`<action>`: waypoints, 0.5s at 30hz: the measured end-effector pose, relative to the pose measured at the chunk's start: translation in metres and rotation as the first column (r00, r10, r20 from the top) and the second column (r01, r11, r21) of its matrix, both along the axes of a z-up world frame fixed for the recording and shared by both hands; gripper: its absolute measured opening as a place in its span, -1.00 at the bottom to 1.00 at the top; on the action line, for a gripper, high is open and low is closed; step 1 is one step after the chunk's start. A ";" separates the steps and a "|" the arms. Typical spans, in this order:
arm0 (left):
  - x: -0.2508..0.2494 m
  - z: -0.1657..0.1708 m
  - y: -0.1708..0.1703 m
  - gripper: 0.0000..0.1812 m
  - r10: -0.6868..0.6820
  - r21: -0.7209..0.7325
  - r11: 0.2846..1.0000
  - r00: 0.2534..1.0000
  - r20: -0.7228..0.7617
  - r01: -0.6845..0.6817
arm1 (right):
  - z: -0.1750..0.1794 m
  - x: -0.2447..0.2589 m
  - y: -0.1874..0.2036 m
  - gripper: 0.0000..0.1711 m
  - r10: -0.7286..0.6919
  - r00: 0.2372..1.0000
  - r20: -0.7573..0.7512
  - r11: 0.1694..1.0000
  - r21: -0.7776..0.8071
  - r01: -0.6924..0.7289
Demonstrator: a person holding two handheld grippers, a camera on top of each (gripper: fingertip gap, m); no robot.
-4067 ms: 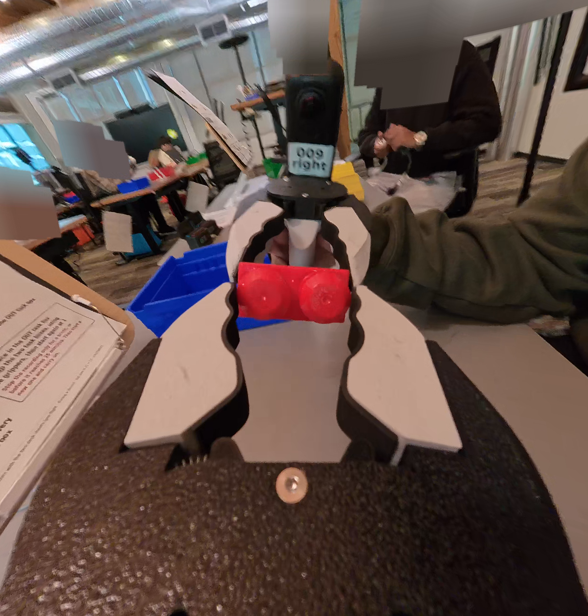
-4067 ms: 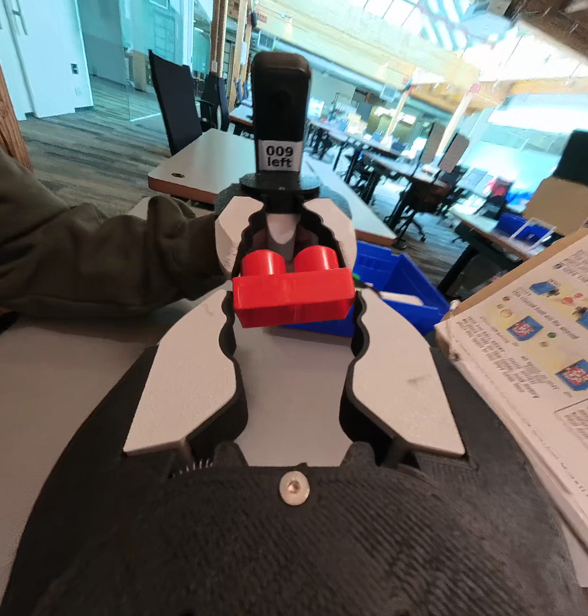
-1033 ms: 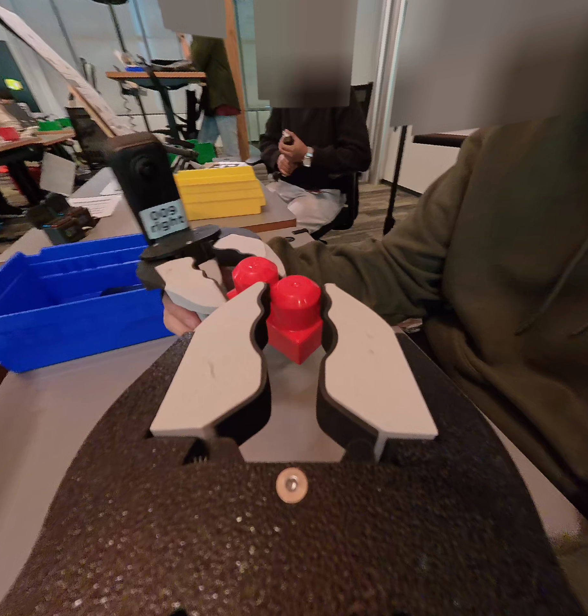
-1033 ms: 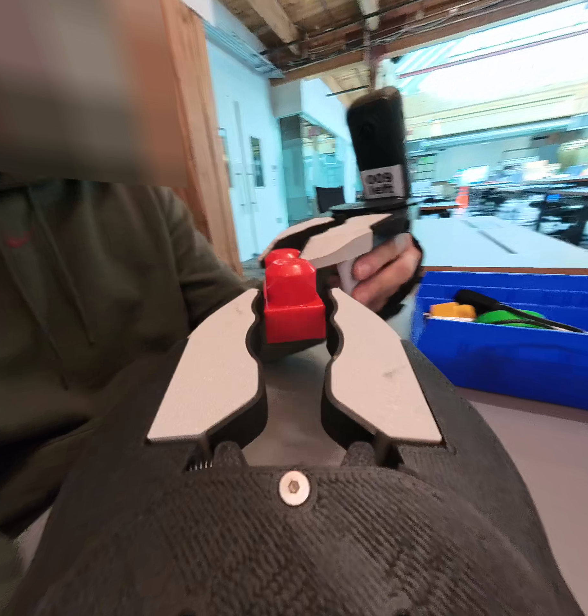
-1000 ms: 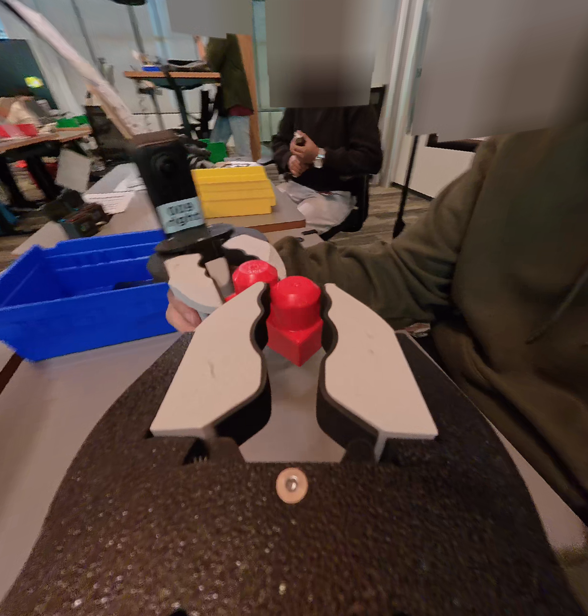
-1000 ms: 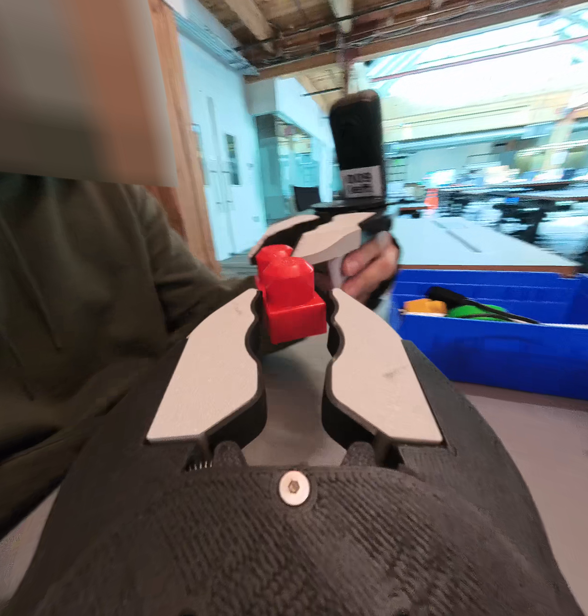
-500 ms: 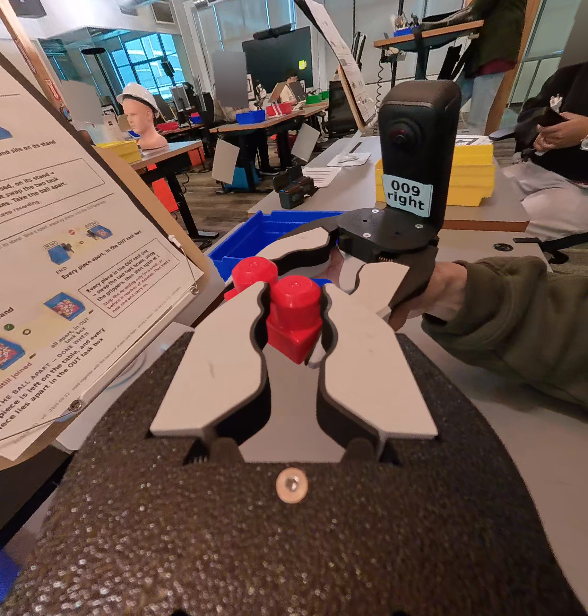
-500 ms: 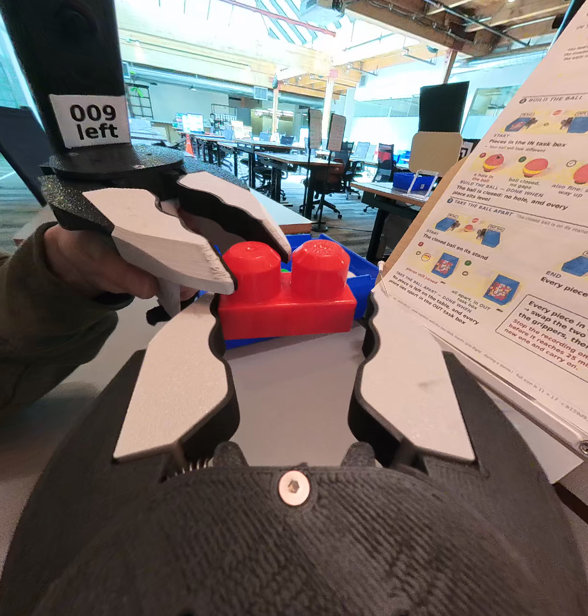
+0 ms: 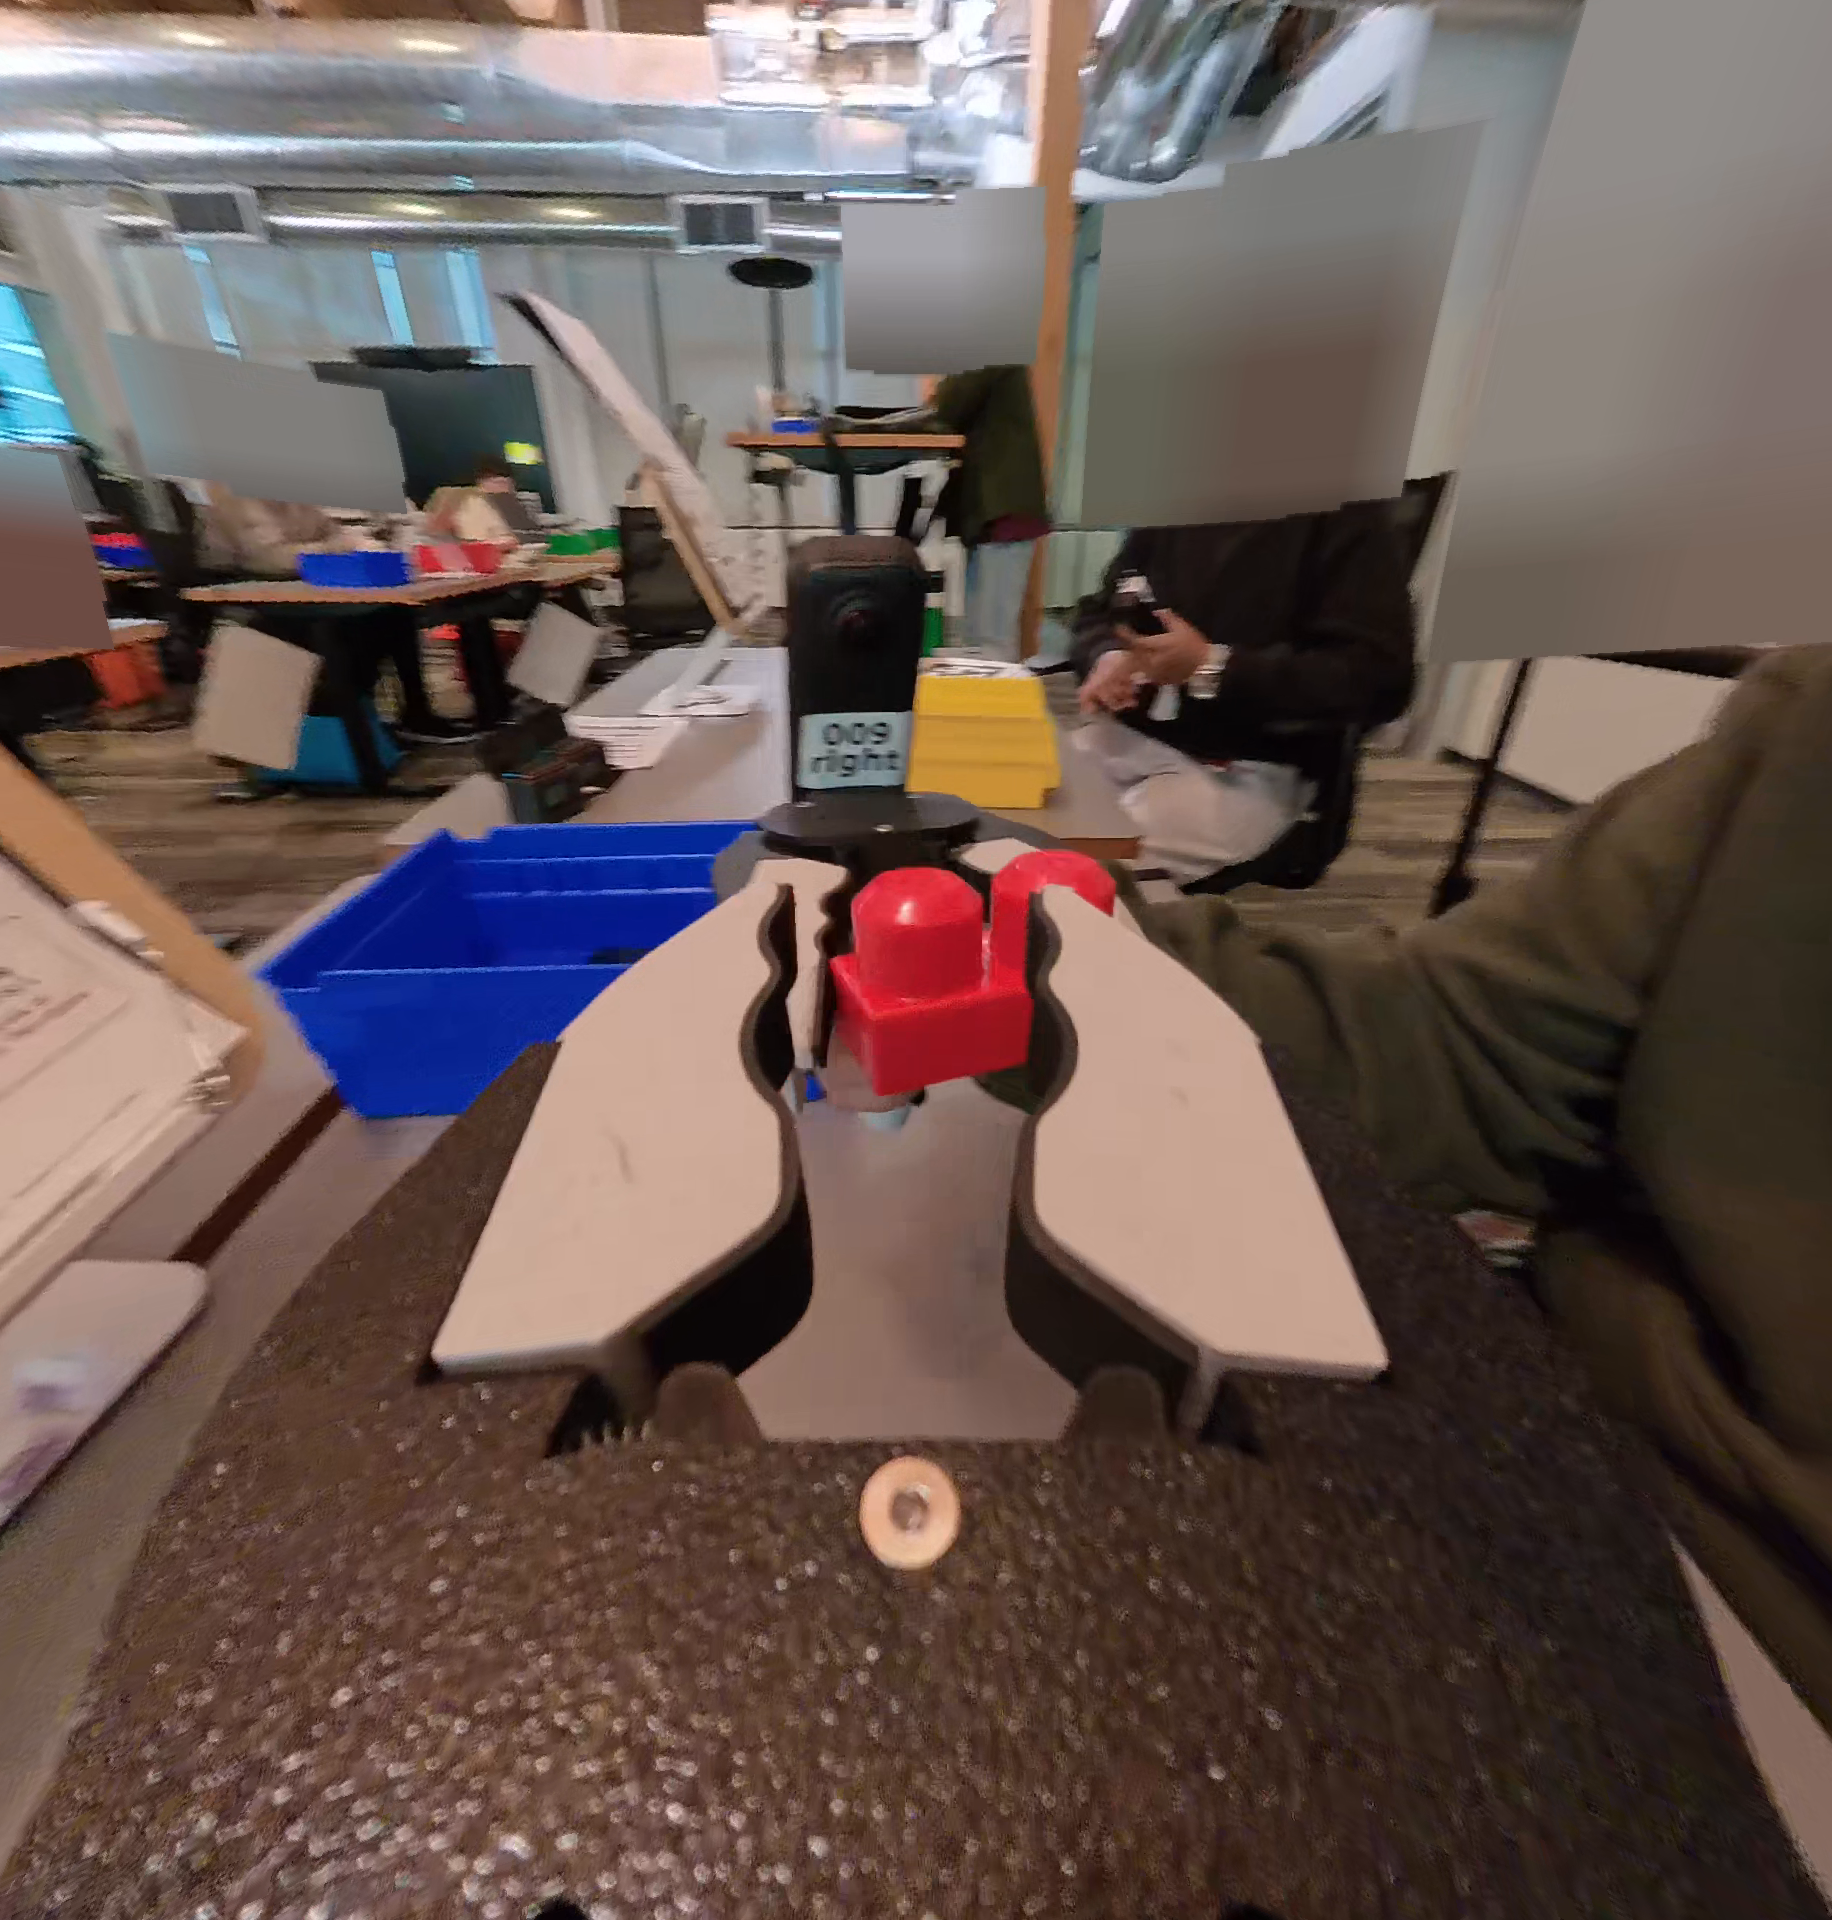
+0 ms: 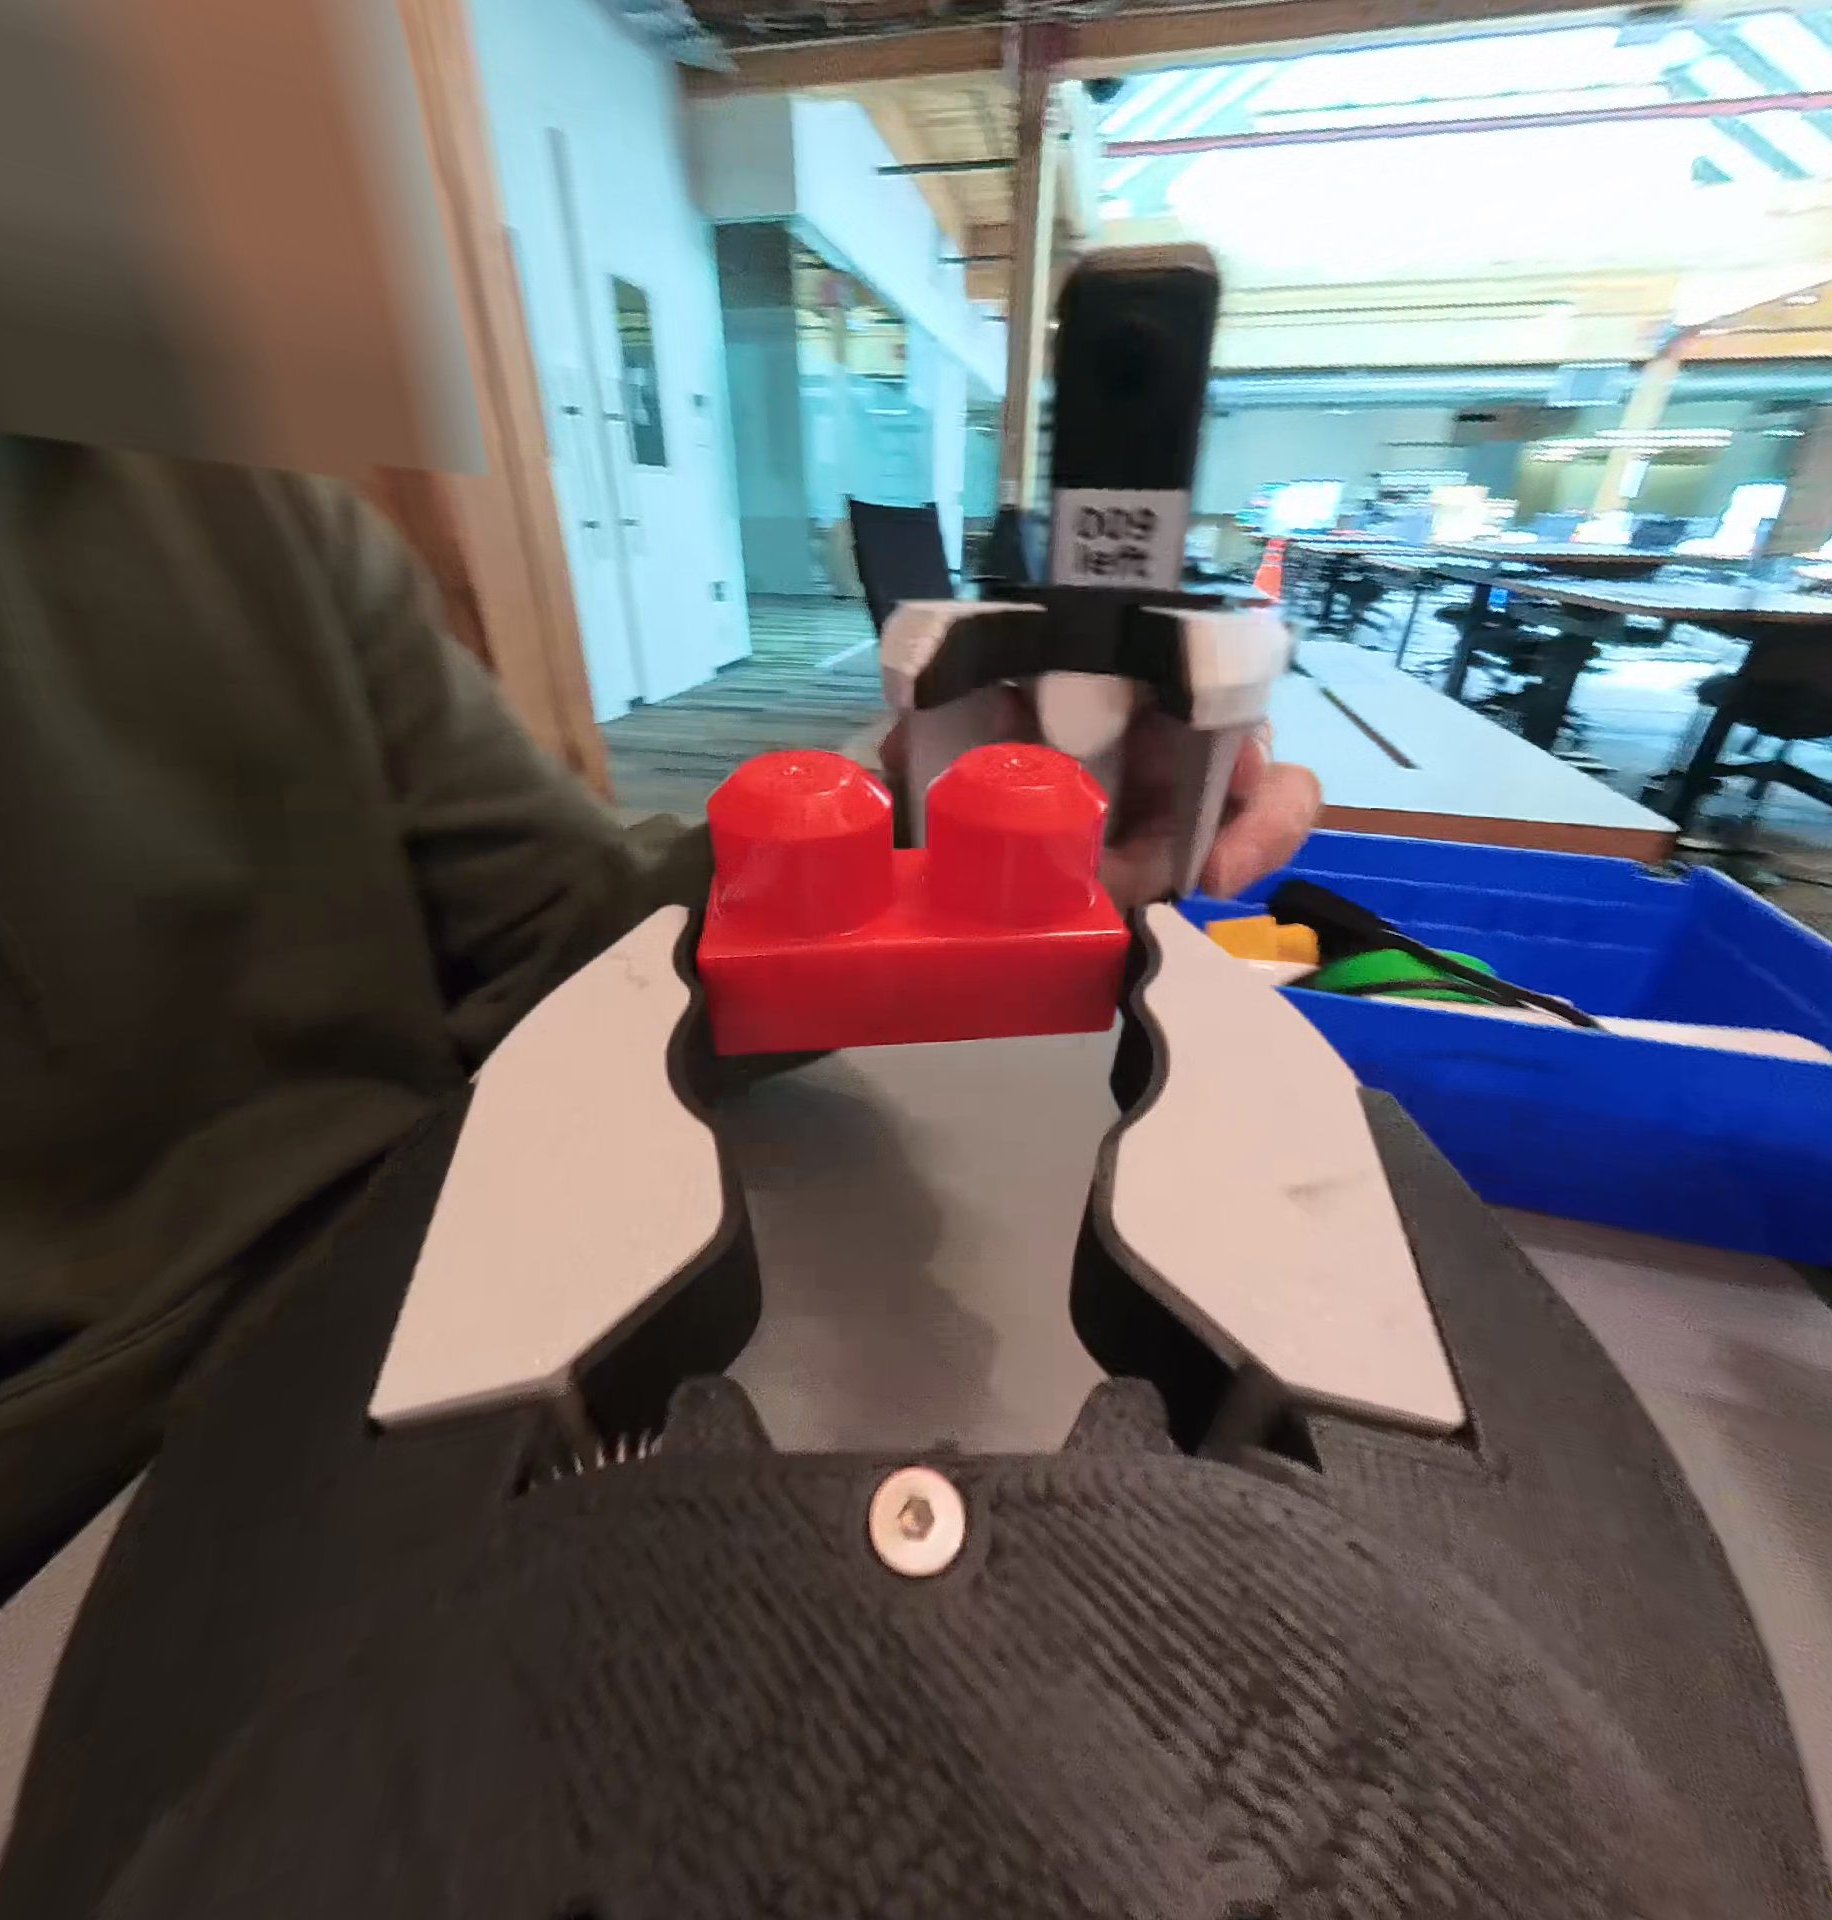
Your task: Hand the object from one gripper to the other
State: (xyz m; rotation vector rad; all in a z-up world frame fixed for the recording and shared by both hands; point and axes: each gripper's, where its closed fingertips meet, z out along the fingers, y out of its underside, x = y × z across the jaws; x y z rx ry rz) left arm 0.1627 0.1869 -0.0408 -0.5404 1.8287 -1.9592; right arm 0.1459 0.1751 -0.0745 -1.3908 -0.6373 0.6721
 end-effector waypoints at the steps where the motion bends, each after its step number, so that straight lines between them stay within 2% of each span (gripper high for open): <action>1: -0.004 -0.002 -0.003 -0.54 -0.048 -0.007 0.999 0.999 -0.009 0.048 | 0.000 -0.005 -0.002 -0.12 0.031 1.000 -0.002 1.000 -0.002 -0.031; 5: -0.015 -0.014 -0.017 -0.54 -0.155 0.043 0.987 0.988 -0.009 0.155 | -0.008 -0.020 -0.006 -0.12 0.137 0.991 -0.011 0.988 -0.068 -0.137; 9: -0.019 -0.030 -0.027 -0.68 -0.212 0.113 0.970 0.976 -0.043 0.216 | -0.013 -0.030 -0.009 -0.12 0.210 0.977 -0.026 0.973 -0.089 -0.212; 12: -0.014 -0.030 -0.022 -0.69 -0.196 0.108 0.973 0.978 -0.071 0.202 | -0.012 -0.025 -0.004 -0.12 0.160 0.987 -0.024 0.983 -0.088 -0.162; 15: 0.005 -0.020 -0.005 -0.69 -0.031 0.084 0.996 0.999 -0.043 0.035 | -0.002 0.003 0.010 -0.17 -0.063 0.998 -0.013 0.998 0.013 0.063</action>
